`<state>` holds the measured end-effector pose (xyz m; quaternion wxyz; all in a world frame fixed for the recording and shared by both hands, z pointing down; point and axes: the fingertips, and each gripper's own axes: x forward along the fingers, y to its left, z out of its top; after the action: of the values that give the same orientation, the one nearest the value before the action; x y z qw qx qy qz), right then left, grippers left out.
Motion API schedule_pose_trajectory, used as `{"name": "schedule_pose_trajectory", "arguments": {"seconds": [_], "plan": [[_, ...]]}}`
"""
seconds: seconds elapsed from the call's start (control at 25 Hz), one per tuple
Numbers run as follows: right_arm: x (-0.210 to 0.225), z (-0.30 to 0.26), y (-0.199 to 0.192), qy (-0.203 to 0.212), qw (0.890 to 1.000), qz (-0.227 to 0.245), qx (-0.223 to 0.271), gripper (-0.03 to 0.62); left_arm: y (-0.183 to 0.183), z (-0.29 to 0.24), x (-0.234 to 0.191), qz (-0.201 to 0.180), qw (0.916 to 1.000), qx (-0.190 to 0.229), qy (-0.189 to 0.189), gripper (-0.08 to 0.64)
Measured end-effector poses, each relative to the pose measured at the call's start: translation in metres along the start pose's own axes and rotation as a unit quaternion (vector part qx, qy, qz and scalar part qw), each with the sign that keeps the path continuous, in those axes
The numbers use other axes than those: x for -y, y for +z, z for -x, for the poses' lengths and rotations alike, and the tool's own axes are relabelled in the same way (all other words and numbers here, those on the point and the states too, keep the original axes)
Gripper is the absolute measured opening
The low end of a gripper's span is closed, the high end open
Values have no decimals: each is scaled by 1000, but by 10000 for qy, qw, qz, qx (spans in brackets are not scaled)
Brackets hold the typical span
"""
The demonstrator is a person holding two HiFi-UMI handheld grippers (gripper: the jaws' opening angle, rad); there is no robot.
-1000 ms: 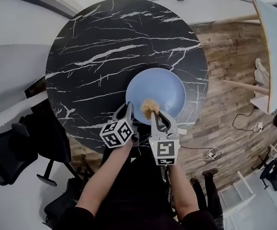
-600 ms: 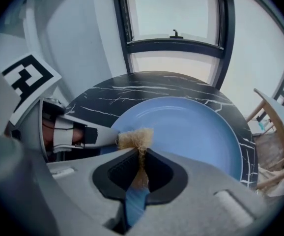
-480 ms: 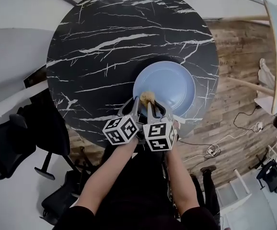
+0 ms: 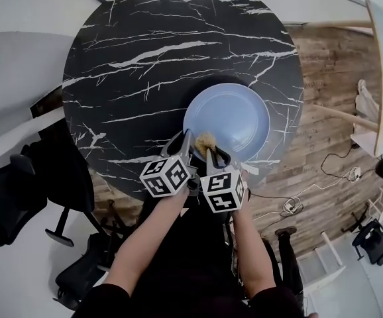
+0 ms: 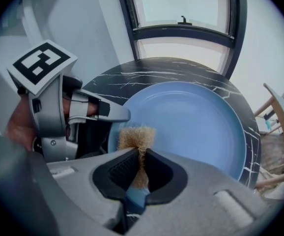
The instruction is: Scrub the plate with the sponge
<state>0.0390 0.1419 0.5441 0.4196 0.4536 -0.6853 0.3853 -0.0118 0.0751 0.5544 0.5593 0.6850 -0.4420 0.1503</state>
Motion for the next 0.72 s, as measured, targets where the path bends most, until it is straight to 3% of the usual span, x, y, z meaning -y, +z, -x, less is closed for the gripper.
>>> {"name": "schedule_pose_trajectory", "arguments": {"seconds": [0.36,0.72], "plan": [[9,8,-30,-385,9971,575,-317,35,-5,6,-3,-232,9994,-235,-108,21],[36,12,-48,-882,9830,1473,-651,35,-5,5,-2,-508,9976,-385,-278,23]]}}
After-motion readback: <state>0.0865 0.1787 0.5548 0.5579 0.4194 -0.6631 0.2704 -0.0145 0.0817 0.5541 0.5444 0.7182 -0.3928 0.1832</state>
